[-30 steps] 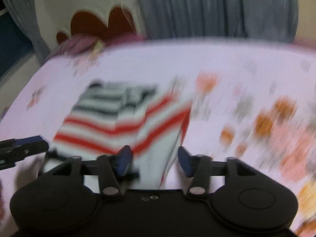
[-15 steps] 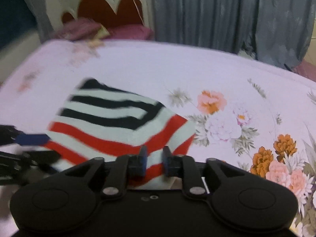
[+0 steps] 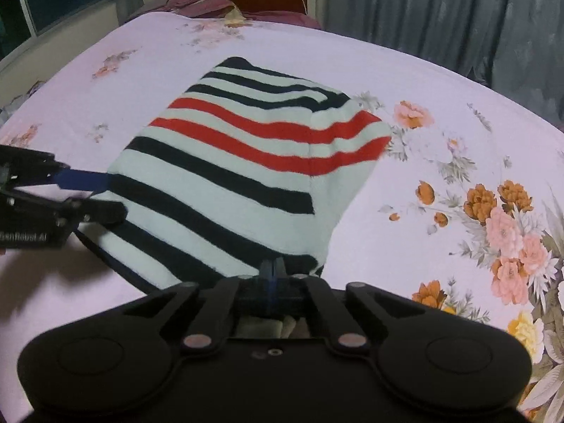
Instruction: Fold small clothes
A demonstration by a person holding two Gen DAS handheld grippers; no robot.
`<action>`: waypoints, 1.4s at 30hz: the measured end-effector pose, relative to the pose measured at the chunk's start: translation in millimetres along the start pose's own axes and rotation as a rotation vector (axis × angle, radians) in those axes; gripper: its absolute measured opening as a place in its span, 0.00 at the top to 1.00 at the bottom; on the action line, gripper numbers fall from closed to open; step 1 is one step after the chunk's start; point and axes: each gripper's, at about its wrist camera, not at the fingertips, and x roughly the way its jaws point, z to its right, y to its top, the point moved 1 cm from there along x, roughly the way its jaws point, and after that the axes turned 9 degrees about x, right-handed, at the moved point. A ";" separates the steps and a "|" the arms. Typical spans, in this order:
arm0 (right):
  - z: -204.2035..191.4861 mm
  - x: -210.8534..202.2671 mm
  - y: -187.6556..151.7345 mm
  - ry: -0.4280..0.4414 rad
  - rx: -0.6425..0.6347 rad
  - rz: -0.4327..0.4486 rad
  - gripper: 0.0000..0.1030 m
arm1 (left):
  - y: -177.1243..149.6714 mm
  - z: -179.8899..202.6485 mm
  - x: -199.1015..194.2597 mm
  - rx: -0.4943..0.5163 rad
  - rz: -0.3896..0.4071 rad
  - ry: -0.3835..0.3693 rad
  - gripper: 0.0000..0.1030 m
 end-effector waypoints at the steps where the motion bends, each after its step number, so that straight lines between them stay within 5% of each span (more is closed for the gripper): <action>1: 0.1 0.9 -0.6 0.000 0.002 0.001 1.00 | -1.3 -0.2 -0.6 -0.004 0.001 0.001 0.59; 20: -5.3 -16.4 -14.3 -0.036 -0.038 0.049 1.00 | -9.5 8.5 -19.4 -0.040 0.034 0.059 0.59; 23: -7.4 -35.1 -22.2 -0.038 -0.047 0.087 0.91 | -18.4 15.3 -29.8 -0.051 0.028 0.057 0.59; 30: 3.1 -12.5 -34.3 -0.040 -0.012 0.042 0.89 | -32.5 18.4 -12.4 -0.083 -0.001 0.092 0.59; 42: 7.6 -10.5 -44.9 -0.020 0.038 0.094 0.85 | -32.8 35.0 -8.1 -0.030 -0.005 0.180 0.59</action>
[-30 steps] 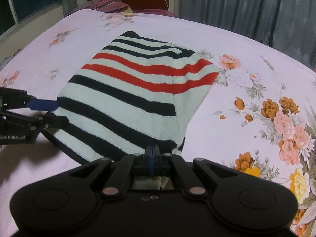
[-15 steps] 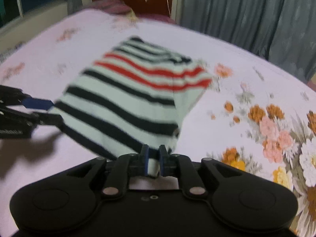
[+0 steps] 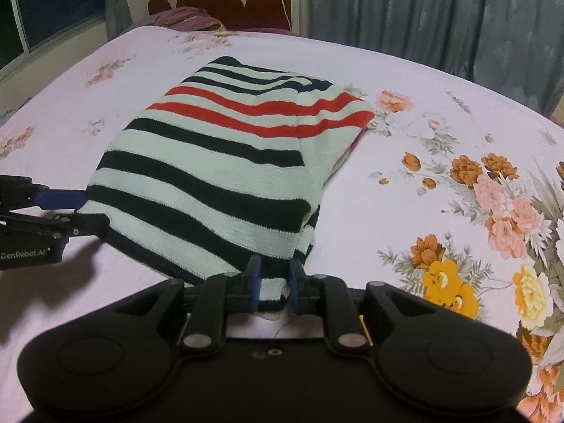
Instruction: Fold small clothes
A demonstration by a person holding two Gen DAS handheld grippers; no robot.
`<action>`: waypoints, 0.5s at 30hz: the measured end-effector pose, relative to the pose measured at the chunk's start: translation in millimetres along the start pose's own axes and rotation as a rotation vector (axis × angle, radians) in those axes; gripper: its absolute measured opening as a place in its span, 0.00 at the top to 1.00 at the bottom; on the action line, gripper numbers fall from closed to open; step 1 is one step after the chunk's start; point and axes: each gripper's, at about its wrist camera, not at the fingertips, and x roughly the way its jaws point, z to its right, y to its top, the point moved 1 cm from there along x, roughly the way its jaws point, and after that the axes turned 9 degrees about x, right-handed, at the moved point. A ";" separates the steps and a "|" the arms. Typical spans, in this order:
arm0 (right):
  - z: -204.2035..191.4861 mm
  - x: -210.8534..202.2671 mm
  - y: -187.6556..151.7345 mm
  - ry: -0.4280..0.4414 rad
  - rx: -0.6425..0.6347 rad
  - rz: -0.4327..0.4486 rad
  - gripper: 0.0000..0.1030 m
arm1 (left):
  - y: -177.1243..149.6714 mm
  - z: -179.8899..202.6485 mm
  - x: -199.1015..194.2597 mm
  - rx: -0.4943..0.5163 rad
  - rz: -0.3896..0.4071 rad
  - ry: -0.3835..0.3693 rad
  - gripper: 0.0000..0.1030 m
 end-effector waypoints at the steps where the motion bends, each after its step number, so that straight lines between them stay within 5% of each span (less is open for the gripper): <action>1: -0.4 -0.7 0.3 -0.002 0.004 -0.001 0.85 | 1.0 0.6 0.4 0.006 -0.004 0.005 0.59; 15: -7.2 0.1 6.0 -0.031 -0.017 -0.046 0.84 | 3.6 3.6 -2.4 0.032 -0.021 0.023 0.59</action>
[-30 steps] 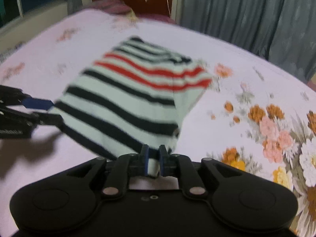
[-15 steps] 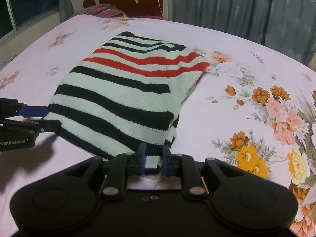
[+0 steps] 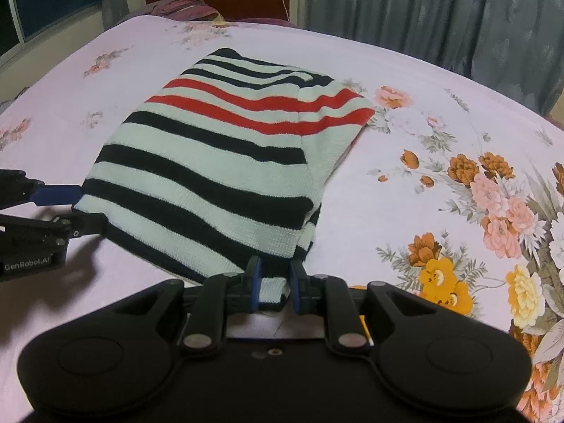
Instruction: Fold small clothes
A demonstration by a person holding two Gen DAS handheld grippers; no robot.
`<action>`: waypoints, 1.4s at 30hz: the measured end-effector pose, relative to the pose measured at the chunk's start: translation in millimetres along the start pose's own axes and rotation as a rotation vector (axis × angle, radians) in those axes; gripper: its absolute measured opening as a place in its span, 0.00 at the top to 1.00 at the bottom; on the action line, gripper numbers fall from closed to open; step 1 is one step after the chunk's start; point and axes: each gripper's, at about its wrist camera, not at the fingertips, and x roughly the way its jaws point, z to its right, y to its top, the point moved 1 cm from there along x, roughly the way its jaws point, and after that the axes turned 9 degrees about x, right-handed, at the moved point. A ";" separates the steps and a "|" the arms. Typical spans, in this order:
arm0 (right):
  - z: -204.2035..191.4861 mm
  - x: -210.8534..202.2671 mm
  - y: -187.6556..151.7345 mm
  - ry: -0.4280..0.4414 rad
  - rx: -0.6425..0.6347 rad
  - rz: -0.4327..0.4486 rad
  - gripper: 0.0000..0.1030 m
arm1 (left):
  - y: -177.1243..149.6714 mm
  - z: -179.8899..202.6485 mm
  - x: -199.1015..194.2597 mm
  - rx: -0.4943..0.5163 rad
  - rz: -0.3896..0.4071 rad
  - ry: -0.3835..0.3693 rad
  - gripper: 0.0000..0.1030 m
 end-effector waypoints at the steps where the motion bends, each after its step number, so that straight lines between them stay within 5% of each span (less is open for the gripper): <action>1: 0.0 -0.4 0.4 -0.002 0.000 -0.002 0.84 | 0.5 0.3 -1.7 -0.001 0.003 0.003 0.57; 5: 8.6 -11.3 -1.5 0.004 0.048 0.041 0.73 | -0.4 1.2 -8.6 -0.026 0.011 -0.005 0.34; 6: 13.2 -15.3 -3.8 0.000 0.071 0.067 0.58 | -0.6 2.5 -10.2 -0.033 0.013 -0.007 0.32; 7: 18.4 -20.2 -7.2 -0.025 0.096 0.095 0.32 | -0.6 4.6 -11.7 -0.039 0.014 -0.002 0.25; 9: 23.5 -31.3 -14.9 -0.061 0.107 0.155 0.12 | -0.5 10.6 -19.0 -0.056 0.037 0.027 0.02; 21: 29.8 -81.5 -39.8 -0.092 0.150 0.163 0.06 | 1.5 38.9 -80.1 -0.124 0.099 0.036 0.00; 42: 12.7 -195.9 -66.1 -0.071 0.195 0.336 0.06 | -7.6 60.8 -195.1 -0.142 0.242 0.023 0.00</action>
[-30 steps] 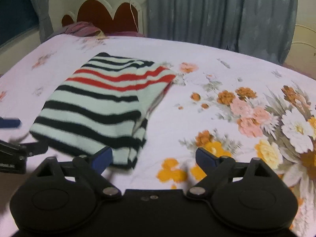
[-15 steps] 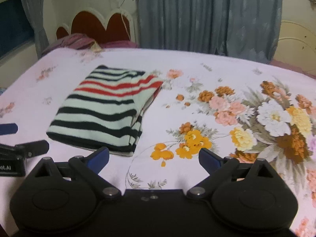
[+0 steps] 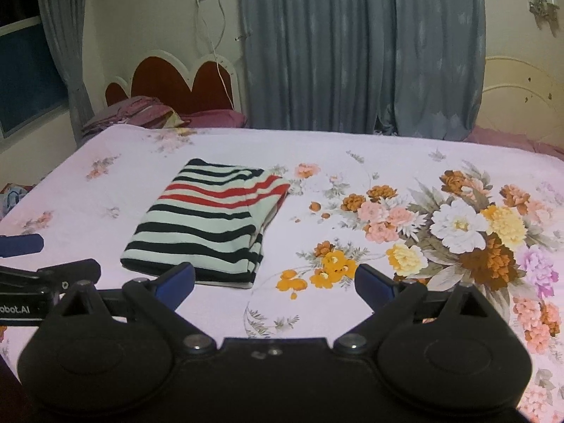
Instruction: Fold small clothes
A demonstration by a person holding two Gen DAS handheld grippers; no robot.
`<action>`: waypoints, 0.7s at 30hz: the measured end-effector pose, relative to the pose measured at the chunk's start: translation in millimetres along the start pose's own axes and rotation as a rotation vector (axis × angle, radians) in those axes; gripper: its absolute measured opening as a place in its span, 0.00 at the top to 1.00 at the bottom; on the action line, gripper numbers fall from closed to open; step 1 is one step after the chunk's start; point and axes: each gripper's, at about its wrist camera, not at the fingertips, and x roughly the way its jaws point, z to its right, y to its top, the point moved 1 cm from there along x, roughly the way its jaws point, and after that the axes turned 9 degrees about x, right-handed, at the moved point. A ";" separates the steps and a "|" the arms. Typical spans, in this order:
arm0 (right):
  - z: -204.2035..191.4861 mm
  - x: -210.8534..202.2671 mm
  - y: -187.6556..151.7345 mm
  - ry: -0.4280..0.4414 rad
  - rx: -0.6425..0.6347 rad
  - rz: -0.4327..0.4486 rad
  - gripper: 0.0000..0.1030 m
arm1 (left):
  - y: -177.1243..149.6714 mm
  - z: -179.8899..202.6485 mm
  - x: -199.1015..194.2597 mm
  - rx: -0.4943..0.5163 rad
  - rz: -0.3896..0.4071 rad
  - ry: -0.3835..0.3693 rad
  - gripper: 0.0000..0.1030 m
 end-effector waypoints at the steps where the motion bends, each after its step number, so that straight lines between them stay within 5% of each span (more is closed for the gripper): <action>1: -1.3 -4.3 -1.4 0.003 0.002 0.004 0.06 | -0.7 0.1 -4.0 0.000 0.004 0.002 0.00; 21: -7.3 -25.9 -7.3 -0.019 0.021 0.032 0.06 | -1.8 -9.5 -24.5 0.012 0.034 0.007 0.00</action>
